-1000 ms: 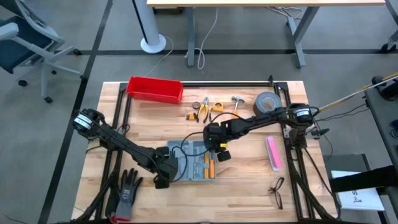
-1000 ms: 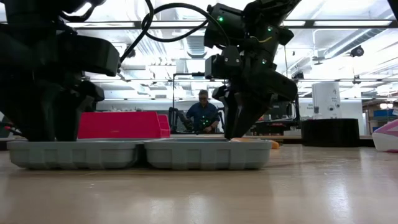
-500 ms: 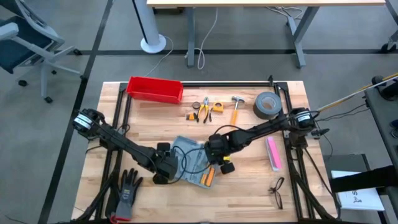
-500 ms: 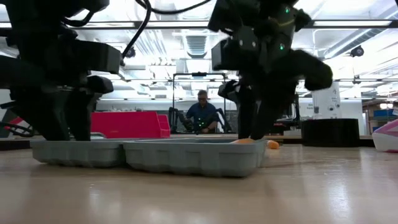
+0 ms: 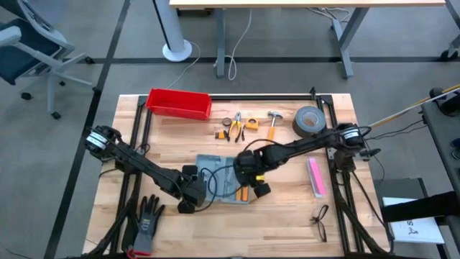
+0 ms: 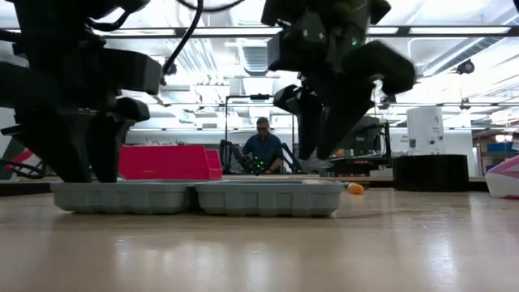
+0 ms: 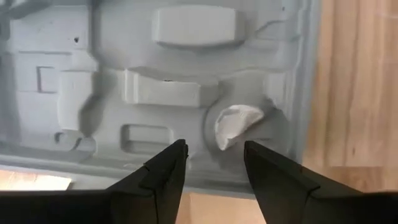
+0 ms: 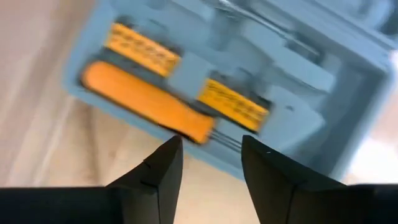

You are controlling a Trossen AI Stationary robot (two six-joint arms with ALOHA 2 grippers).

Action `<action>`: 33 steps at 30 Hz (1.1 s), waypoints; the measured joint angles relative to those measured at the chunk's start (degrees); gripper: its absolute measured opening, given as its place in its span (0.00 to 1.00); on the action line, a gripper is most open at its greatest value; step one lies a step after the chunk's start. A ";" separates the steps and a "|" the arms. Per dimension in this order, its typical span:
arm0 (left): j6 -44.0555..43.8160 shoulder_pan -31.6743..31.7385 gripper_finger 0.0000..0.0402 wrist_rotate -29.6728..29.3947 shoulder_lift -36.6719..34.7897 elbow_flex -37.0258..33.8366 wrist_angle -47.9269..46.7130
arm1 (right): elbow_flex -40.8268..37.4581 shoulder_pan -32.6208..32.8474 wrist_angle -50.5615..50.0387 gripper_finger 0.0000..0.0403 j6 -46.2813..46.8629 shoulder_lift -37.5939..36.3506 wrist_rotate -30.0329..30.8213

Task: Prefit tool cases
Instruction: Remove the screwdriver bit holder handle from the gray toolbox

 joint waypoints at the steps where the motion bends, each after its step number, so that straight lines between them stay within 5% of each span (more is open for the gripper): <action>1: 0.04 0.00 0.42 0.59 -0.02 0.15 0.02 | 0.00 -0.55 0.10 0.36 -0.27 0.00 0.01; 14: -4.03 0.06 0.46 7.24 -0.09 3.77 0.66 | 0.00 -5.52 -3.87 0.35 -11.77 -0.02 -1.50; 33: -25.33 1.44 0.54 10.53 -0.09 3.21 2.73 | 0.51 -8.88 -0.32 0.36 -13.67 1.89 -1.41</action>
